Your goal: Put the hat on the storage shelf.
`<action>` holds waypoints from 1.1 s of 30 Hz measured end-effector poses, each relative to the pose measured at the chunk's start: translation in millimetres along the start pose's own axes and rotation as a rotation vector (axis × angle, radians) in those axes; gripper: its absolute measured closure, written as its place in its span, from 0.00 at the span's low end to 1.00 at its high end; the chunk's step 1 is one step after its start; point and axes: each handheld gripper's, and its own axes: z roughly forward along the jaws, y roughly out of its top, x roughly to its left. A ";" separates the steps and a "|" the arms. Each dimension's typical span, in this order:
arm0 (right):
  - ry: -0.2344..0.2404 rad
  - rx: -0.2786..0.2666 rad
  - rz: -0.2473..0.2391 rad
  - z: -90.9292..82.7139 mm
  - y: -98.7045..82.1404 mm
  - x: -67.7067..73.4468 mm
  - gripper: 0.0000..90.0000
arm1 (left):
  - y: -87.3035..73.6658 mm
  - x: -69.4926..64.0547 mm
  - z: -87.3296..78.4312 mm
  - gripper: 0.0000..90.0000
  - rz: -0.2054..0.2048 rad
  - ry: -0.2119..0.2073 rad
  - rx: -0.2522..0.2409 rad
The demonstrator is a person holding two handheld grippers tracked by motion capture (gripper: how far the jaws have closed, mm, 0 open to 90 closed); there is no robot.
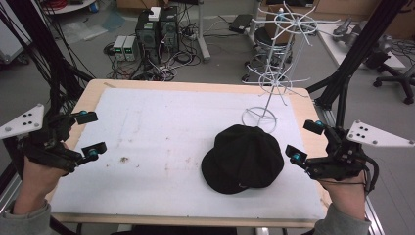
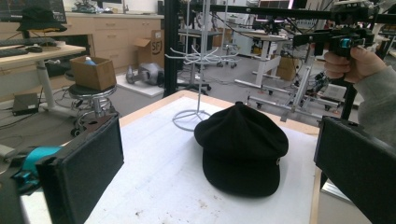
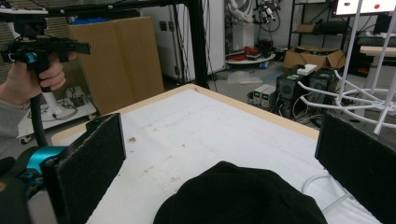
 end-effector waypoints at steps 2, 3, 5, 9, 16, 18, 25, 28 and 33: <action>0.000 0.000 -0.003 0.4 0.0 -0.1 0.01 | -0.6 0.9 -0.2 0.02 -0.001 0.002 0.002; 0.001 0.001 0.003 0.4 0.0 0.7 0.01 | -0.8 1.1 0.0 0.02 -0.002 0.003 0.003; 0.001 0.003 0.000 0.4 0.2 1.0 0.01 | -0.8 1.0 0.1 0.02 -0.003 0.003 0.004; 0.004 0.002 -0.007 0.4 0.5 1.9 0.01 | -0.9 -0.2 1.1 0.02 0.003 0.006 0.007; 0.009 -0.003 -0.006 0.8 1.4 0.7 0.01 | -2.3 0.3 0.5 0.02 -0.002 0.010 0.012; 0.012 -0.001 -0.012 3.0 3.7 0.1 0.01 | -2.8 0.6 0.6 0.02 -0.005 0.013 0.012; 0.004 0.103 -0.042 21.1 4.4 -7.6 0.01 | -3.1 -1.2 0.6 0.02 -0.001 0.016 0.015; 0.009 0.142 -0.042 28.8 0.5 -13.6 0.01 | -3.9 -2.6 2.7 0.02 0.001 0.017 0.025; 0.026 0.185 -0.043 46.3 -7.7 -25.0 0.01 | -4.8 -2.0 3.2 0.02 0.001 0.019 0.028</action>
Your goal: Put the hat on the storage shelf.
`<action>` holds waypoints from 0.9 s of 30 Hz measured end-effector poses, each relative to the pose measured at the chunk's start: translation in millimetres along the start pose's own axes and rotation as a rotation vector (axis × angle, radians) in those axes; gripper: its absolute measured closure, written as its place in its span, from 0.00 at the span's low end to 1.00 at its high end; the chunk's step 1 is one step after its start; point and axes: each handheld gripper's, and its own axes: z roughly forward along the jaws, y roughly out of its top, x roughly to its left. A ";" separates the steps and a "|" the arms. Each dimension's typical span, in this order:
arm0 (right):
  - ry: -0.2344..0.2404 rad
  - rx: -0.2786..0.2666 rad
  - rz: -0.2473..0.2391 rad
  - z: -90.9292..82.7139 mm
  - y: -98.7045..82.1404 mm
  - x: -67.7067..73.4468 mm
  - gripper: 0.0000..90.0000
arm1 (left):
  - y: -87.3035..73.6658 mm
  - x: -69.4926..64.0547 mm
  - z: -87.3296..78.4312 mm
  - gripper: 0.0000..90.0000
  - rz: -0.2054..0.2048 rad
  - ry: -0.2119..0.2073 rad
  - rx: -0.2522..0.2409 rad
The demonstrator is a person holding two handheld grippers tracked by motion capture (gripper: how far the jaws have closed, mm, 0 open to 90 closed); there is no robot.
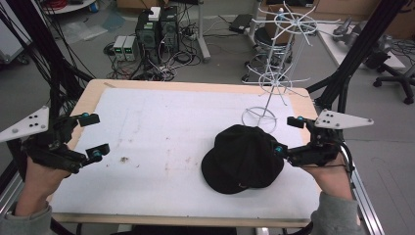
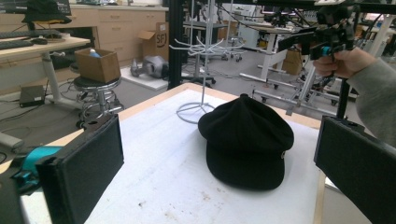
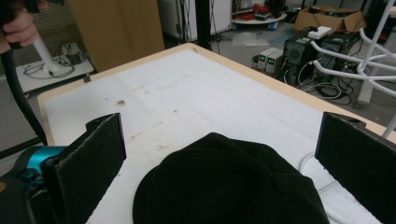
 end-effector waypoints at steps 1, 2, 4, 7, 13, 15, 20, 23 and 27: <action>0.005 0.009 -0.001 7.2 -0.5 -4.2 0.01 | 0.0 0.2 -0.3 0.02 -0.002 -0.001 -0.001; 0.005 0.009 -0.001 7.2 -0.5 -4.2 0.01 | 0.0 0.3 -0.5 0.02 -0.002 -0.001 -0.002; 0.002 0.017 0.003 14.9 -0.1 -8.6 0.01 | -0.2 0.3 -1.6 0.02 -0.002 0.002 -0.001; 0.005 0.027 0.008 22.5 0.5 -12.7 0.01 | -0.7 0.3 -2.7 0.02 -0.002 0.005 0.001; 0.008 0.039 0.005 35.5 0.0 -20.2 0.01 | -3.3 -0.8 -10.4 0.02 -0.007 0.027 0.006; 0.010 0.041 0.004 38.7 -0.9 -23.6 0.01 | -4.3 -1.2 -12.5 0.02 -0.009 0.037 0.010; 0.010 0.041 0.009 44.2 -2.9 -30.4 0.01 | -6.5 -0.6 -15.9 0.02 -0.014 0.048 0.017; 0.015 0.045 -0.003 48.3 -4.8 -33.5 0.01 | -7.7 -0.7 -18.6 0.02 -0.018 0.055 0.018; 0.012 0.070 0.005 51.6 -8.5 -36.6 0.01 | -7.8 -1.9 -19.3 0.02 -0.017 0.057 0.018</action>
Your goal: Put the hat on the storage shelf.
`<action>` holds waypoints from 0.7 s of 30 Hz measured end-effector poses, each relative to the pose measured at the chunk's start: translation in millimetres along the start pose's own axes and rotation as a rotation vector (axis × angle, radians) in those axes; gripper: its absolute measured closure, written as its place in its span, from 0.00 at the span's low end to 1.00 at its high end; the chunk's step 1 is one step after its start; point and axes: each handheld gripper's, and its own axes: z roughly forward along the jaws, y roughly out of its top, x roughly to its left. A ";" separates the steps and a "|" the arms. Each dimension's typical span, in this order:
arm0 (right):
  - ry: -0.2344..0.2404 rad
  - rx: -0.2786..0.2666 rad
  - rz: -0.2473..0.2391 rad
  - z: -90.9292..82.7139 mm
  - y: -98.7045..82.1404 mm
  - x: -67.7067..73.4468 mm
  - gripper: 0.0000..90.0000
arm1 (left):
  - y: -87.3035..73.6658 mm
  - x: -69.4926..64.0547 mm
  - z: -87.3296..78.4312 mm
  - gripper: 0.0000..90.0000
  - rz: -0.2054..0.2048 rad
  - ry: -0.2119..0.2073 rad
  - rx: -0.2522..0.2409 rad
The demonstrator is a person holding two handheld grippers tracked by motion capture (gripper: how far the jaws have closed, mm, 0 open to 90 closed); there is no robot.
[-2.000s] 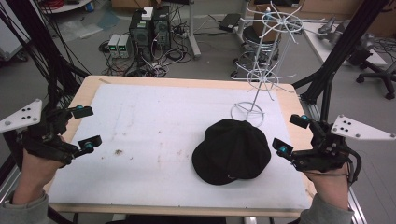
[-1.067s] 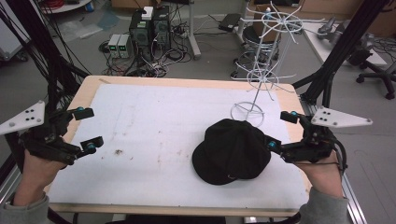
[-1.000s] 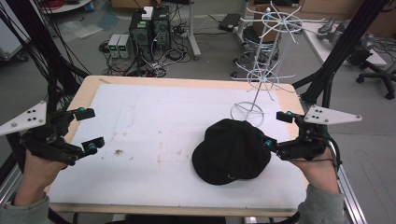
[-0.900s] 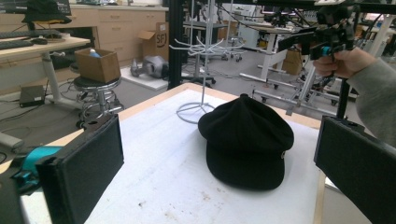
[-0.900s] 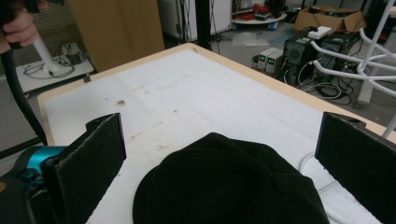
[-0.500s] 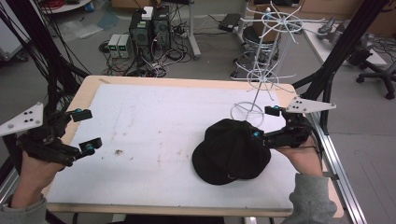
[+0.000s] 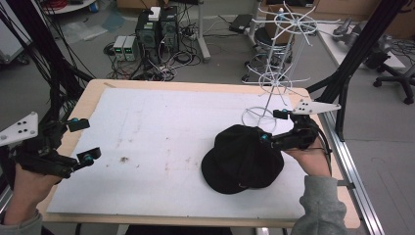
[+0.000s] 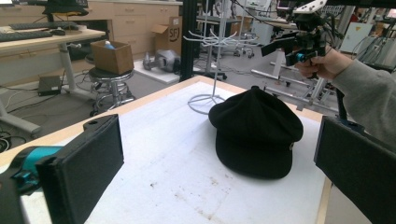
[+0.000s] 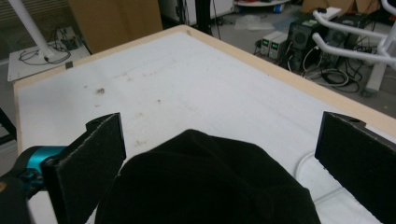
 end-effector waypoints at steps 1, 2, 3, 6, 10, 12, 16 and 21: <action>-0.004 0.006 0.000 1.1 -1.1 -0.8 0.01 | -0.1 -0.3 0.0 0.02 0.002 -0.001 0.003; -0.004 0.006 0.000 1.1 -1.1 -0.8 0.01 | -0.1 -0.3 0.0 0.02 0.002 -0.001 0.003; -0.004 0.001 -0.002 2.2 -2.9 -2.0 0.01 | -0.2 -0.6 0.2 0.02 0.003 -0.001 0.005; 0.014 -0.005 0.020 6.3 -10.6 -7.7 0.01 | -0.6 -0.6 0.8 0.02 0.003 -0.001 0.006; 0.021 0.005 0.065 14.7 -25.2 -17.8 0.01 | -1.6 0.1 3.0 0.02 0.001 -0.003 0.014; 0.015 0.018 0.070 18.8 -30.8 -21.4 0.01 | -2.0 0.2 3.7 0.02 0.000 -0.005 0.018; 0.013 0.045 0.092 26.1 -40.0 -28.0 0.01 | -2.4 -0.8 5.1 0.02 0.001 -0.006 0.021; 0.029 0.046 0.081 33.3 -46.9 -30.8 0.01 | -3.0 -1.3 6.5 0.02 0.001 -0.008 0.027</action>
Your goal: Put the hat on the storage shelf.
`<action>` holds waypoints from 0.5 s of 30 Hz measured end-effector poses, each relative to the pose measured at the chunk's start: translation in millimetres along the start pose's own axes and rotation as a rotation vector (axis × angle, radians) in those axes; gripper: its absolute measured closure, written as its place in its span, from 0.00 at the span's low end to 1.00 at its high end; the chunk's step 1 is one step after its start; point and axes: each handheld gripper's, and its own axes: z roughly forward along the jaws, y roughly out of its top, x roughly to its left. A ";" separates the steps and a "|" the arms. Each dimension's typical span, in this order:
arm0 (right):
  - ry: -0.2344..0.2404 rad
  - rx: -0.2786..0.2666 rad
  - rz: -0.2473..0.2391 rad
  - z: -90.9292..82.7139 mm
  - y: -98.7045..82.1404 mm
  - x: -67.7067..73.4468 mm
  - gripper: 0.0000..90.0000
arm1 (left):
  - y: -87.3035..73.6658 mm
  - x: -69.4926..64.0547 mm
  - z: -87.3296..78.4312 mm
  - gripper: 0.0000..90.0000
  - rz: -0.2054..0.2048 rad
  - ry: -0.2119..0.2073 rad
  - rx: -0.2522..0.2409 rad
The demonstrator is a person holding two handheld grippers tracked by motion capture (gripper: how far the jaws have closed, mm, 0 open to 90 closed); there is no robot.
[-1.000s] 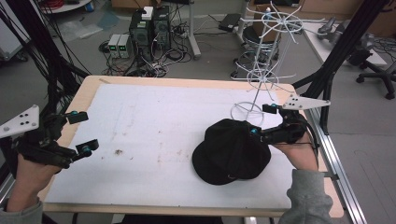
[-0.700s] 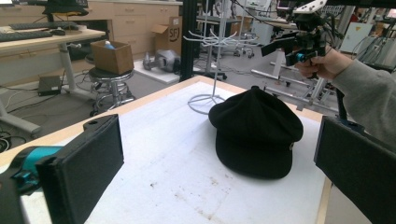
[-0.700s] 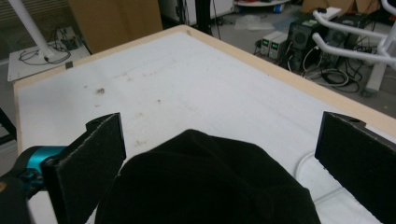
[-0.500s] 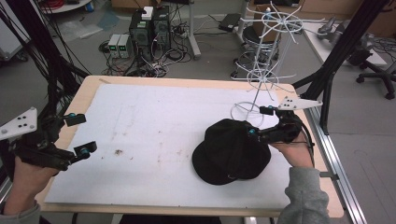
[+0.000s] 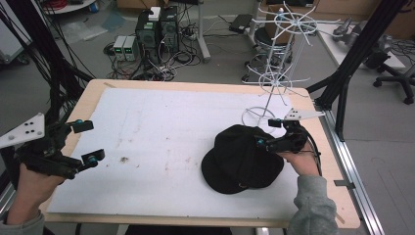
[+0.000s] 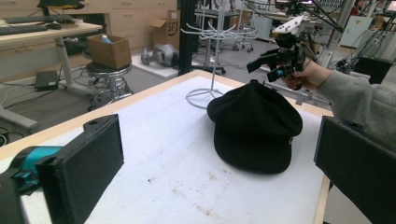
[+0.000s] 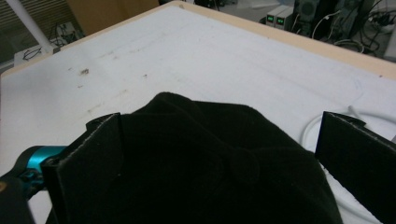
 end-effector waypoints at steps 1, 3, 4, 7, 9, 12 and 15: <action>0.002 0.005 0.004 1.5 -1.6 -0.8 0.01 | -0.1 -0.1 0.3 0.02 0.001 0.000 0.003; -0.001 0.008 0.004 2.9 -3.2 -1.5 0.01 | -0.3 -0.4 0.7 0.02 0.002 -0.001 0.004; -0.003 0.006 0.003 4.1 -4.8 -2.4 0.01 | -0.3 -0.4 0.8 0.02 0.003 -0.001 0.005; 0.000 0.007 0.019 8.7 -11.1 -6.1 0.01 | -0.9 0.0 1.3 0.02 0.001 0.000 0.007; -0.001 0.019 0.030 10.8 -13.0 -7.3 0.01 | -1.1 0.3 1.3 0.02 0.000 -0.001 0.008; 0.007 0.018 0.031 12.7 -13.5 -7.6 0.01 | -1.5 0.8 1.2 0.02 -0.002 0.002 0.009; 0.009 0.026 0.031 14.5 -13.7 -7.3 0.04 | -1.8 1.0 1.2 0.02 -0.002 0.002 0.009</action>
